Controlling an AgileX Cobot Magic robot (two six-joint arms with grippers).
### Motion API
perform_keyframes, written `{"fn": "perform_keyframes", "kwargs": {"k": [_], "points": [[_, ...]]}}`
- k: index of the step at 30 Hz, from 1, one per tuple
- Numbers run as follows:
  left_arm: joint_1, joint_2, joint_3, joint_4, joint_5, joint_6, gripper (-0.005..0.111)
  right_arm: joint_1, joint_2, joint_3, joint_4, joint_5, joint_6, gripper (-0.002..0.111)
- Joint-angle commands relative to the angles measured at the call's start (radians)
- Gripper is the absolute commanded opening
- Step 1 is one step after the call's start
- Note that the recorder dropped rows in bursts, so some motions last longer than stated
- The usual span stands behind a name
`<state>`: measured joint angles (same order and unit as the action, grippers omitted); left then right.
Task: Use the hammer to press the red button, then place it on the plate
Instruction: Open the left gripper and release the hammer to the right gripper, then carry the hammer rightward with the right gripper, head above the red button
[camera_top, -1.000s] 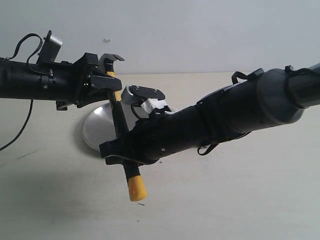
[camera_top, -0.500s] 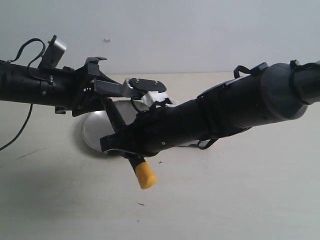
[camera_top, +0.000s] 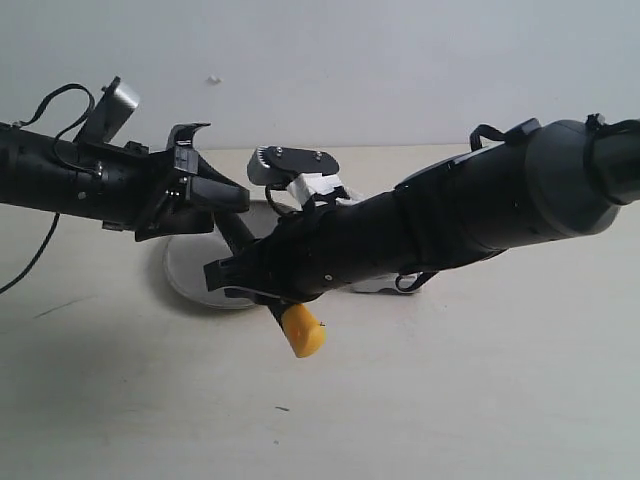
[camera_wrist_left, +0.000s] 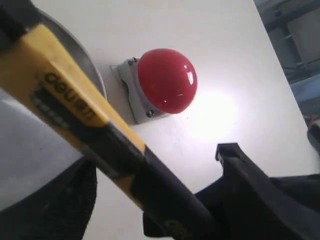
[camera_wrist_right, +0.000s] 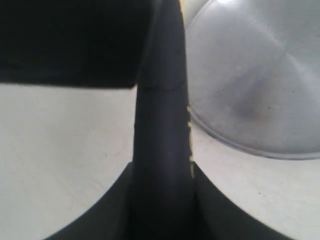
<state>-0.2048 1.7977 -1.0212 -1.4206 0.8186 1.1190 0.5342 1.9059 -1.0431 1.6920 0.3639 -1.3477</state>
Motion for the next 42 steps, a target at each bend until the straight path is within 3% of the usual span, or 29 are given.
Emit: {"fn": "perform_keyframes", "kwargs": {"k": [1,12,16,18,20,21,29,32,37,42], "points": [[0.01,-0.033,-0.004,0.018,0.051,0.0,0.068,0.002,-0.022,-0.011,0.018,-0.044,-0.013,0.0],[0.145,-0.037,-0.004,0.022,0.241,0.038,0.065,0.002,-0.042,-0.011,0.002,-0.117,-0.013,0.0],[0.213,-0.043,-0.004,0.022,0.327,0.08,0.043,0.002,-0.084,-0.011,-0.034,-0.154,0.0,0.0],[0.249,-0.044,-0.004,0.022,0.378,0.082,0.024,-0.002,-0.114,-0.011,-0.092,-0.16,0.05,0.0],[0.281,-0.045,-0.002,0.015,0.402,0.121,0.004,-0.009,-0.148,-0.011,-0.222,-0.165,0.154,0.0],[0.299,-0.05,0.007,0.002,0.402,0.14,0.001,-0.014,-0.165,-0.011,-0.315,-0.165,0.241,0.0],[0.445,-0.175,0.236,-0.28,0.402,0.341,0.0,-0.059,-0.285,-0.011,-1.338,-0.027,1.189,0.0],[0.464,-0.248,0.352,-0.324,0.402,0.441,0.0,-0.059,-0.344,-0.011,-1.645,0.065,1.448,0.0],[0.456,-0.421,0.487,-0.324,0.325,0.526,0.0,-0.059,-0.439,0.005,-1.775,0.186,1.532,0.0],[0.456,-0.628,0.581,-0.324,0.149,0.538,0.0,-0.06,-0.552,0.133,-1.832,0.112,1.586,0.0]]}}
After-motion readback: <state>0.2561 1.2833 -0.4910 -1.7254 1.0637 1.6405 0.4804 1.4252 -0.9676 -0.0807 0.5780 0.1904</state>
